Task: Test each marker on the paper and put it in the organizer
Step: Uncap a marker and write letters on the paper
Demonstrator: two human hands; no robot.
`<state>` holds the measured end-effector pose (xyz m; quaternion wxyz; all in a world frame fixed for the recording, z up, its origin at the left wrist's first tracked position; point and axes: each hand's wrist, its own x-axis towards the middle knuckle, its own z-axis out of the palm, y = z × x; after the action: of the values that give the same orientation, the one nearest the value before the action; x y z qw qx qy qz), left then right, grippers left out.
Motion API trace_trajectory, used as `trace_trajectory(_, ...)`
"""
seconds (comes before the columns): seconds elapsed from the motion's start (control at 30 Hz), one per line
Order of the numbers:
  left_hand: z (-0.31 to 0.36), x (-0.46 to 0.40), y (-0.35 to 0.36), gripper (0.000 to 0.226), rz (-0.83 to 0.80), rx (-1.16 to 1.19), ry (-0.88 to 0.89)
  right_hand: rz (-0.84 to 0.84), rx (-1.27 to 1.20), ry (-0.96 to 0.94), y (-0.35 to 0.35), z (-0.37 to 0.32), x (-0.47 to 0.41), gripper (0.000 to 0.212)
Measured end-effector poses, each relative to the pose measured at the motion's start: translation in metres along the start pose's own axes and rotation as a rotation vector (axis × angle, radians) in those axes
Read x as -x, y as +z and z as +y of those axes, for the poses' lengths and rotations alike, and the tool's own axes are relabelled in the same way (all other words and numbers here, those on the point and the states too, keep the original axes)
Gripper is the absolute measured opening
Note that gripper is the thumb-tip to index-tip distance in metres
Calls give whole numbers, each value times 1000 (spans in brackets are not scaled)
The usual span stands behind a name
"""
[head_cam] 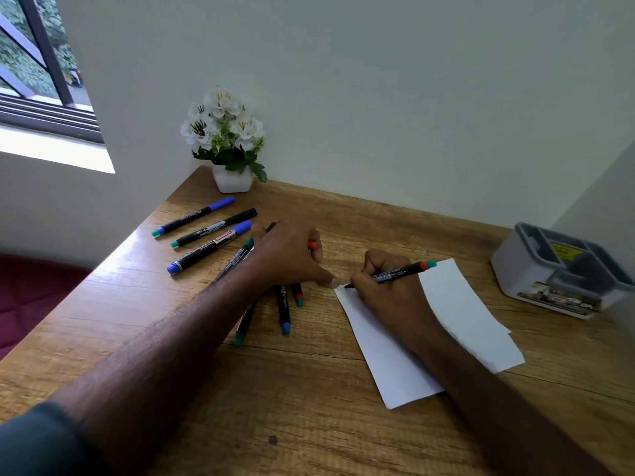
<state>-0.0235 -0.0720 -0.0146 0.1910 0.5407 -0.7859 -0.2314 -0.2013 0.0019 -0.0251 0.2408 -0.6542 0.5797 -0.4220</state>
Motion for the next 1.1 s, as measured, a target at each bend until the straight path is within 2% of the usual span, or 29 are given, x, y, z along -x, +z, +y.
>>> trace_trajectory(1.1, -2, -2, 2, 42, 0, -42, -8, 32, -10, 45, -3, -6, 1, 36)
